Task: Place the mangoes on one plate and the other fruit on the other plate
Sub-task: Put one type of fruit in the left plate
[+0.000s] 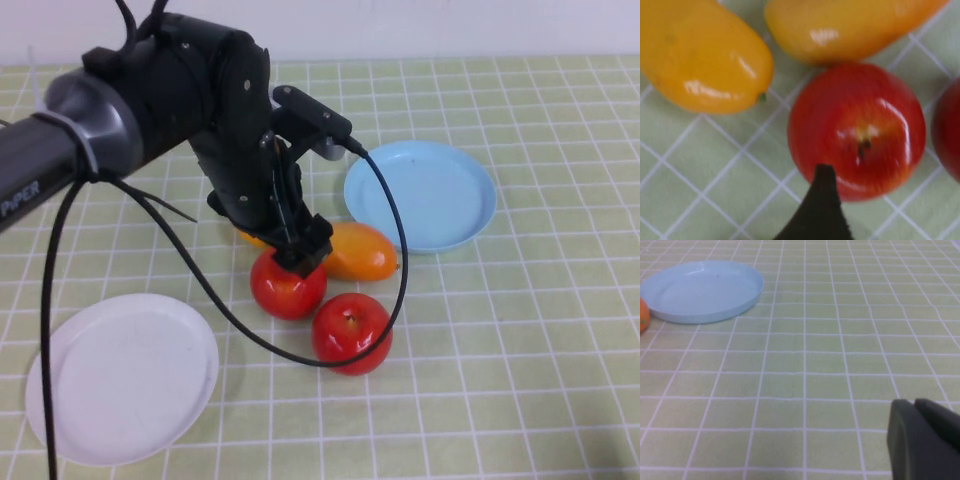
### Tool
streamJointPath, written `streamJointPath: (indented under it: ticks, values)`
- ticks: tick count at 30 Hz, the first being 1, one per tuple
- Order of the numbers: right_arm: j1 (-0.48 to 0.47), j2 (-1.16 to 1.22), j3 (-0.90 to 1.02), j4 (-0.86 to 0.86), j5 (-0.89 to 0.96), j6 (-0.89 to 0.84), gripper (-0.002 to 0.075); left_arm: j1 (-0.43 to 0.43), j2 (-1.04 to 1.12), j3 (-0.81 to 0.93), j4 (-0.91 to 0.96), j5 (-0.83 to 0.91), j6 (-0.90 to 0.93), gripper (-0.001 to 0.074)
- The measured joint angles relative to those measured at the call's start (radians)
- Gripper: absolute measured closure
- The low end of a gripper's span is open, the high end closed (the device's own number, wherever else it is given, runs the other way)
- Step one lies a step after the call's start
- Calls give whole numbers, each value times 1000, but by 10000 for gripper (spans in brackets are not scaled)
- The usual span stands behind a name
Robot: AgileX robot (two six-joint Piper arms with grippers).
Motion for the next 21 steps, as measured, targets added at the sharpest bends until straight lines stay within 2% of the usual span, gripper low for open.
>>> streamJointPath:
  ticks: [5, 21]
  values:
    - [0, 0, 0, 0, 0, 0, 743, 0, 38, -2, 0, -42, 0, 141]
    - [0, 0, 0, 0, 0, 0, 743, -2, 123, -8, 66, -119, 0, 134]
